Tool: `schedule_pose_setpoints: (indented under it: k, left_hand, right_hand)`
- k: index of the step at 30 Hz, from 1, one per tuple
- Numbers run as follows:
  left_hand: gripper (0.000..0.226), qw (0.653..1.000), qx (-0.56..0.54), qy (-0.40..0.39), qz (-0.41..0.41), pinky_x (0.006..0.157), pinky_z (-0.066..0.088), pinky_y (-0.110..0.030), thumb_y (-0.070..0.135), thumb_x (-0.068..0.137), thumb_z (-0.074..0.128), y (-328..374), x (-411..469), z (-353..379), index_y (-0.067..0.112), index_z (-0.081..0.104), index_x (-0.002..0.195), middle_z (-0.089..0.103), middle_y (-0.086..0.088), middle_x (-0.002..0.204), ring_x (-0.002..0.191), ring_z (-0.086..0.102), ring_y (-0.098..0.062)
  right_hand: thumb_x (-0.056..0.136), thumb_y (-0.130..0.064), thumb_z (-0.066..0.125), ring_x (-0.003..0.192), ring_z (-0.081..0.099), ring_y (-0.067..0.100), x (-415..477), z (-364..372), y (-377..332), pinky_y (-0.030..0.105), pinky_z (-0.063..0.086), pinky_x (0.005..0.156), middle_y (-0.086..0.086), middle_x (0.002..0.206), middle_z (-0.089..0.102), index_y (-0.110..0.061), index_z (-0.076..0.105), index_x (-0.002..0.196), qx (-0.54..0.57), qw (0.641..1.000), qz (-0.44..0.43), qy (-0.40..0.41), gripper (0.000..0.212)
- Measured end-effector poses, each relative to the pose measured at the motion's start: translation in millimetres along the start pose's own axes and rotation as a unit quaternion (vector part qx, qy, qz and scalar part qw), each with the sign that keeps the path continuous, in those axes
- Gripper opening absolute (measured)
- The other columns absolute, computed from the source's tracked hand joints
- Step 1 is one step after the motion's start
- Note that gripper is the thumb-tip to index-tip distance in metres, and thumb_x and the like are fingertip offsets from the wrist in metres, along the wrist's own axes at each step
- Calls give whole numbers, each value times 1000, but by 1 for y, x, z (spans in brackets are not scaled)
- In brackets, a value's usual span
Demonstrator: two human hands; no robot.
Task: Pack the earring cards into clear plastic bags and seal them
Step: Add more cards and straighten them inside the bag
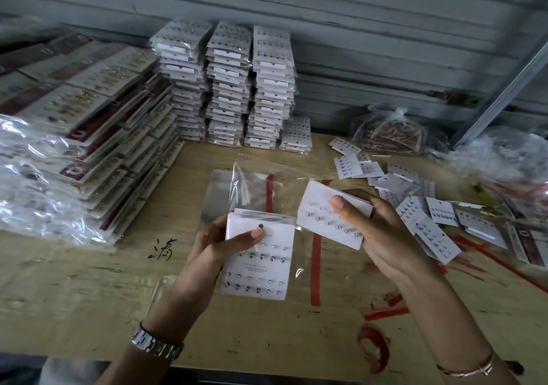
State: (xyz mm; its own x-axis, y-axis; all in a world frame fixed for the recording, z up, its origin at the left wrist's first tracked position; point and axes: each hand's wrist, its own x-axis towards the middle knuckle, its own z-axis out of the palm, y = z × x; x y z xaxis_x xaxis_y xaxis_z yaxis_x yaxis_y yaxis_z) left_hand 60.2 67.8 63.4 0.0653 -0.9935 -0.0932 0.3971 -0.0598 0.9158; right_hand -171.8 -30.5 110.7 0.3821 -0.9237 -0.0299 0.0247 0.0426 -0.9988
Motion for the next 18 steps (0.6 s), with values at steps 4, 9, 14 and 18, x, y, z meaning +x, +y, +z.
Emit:
schedule_pose_setpoints:
  k: [4, 9, 14, 18]
  left_hand:
    - [38, 1000, 17, 9, -7, 79, 60, -43, 20, 80, 74, 1, -1, 0, 4, 68, 115, 72, -22, 112, 102, 69, -41]
    - [38, 999, 34, 10, 3, 73, 58, -36, 18, 80, 76, 5, -2, -2, 3, 69, 114, 73, -20, 107, 98, 71, -39]
    - [35, 1000, 21, -2, 6, 73, 58, -32, 18, 82, 75, 8, -5, 0, 5, 69, 114, 73, -19, 109, 98, 72, -36]
    - [36, 1000, 25, 3, 10, 71, 58, -32, 18, 81, 76, 9, -6, 4, 4, 69, 113, 73, -19, 108, 97, 72, -35]
  right_hand:
    - [75, -33, 74, 100, 68, 24, -2, 1, 1, 43, 48, 95, 12, 104, 71, -2, 64, 112, 1, 1000, 3, 4, 50]
    - [80, -31, 77, 103, 69, 23, -7, 4, 5, 35, 53, 91, 12, 108, 73, -5, 65, 113, 5, 999, -24, 20, 44]
    - [74, -40, 75, 93, 69, 20, -9, 11, 9, 30, 55, 82, 7, 95, 72, -17, 70, 100, 4, 998, -40, 42, 35]
    - [77, -40, 77, 92, 67, 17, -12, 12, 10, 27, 55, 81, 4, 94, 71, -28, 72, 95, -5, 998, -48, 32, 22]
